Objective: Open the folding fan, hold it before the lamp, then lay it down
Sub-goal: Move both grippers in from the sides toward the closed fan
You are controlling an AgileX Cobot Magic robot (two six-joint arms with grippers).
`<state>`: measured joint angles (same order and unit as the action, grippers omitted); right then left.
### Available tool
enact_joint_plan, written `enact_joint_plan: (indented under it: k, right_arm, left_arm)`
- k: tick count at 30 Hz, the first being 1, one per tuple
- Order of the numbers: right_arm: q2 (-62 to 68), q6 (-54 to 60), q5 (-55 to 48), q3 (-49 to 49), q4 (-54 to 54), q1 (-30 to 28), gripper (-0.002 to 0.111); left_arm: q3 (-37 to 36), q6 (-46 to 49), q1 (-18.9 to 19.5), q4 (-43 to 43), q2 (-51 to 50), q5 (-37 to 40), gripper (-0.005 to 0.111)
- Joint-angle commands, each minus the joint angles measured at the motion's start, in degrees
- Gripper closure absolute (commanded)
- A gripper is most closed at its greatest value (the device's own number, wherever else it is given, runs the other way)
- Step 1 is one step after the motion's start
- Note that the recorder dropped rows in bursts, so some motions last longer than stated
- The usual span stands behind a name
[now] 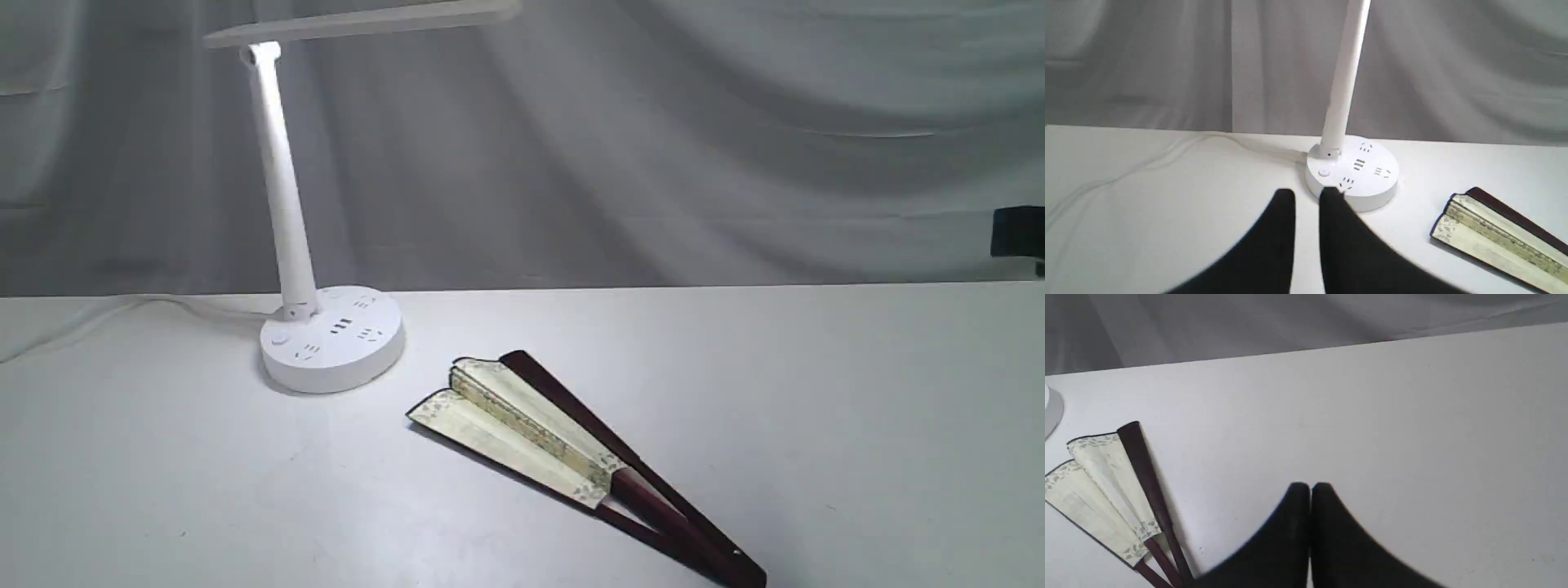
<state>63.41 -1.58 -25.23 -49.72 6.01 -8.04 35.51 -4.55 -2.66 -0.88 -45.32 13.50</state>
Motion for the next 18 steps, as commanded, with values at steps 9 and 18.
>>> enact_joint_plan:
  k: [9, 18]
  right_arm:
    - [4.4, 0.2, 1.1, -0.3, -0.6, 0.1, 0.108]
    - [7.7, 0.2, 0.4, -0.3, -0.5, 0.1, 0.108]
  left_arm:
    - [0.0, 0.5, -0.3, 0.0, -11.8, -1.7, 0.095]
    - [1.6, 0.7, -0.3, 0.0, -19.7, -0.9, 0.095]
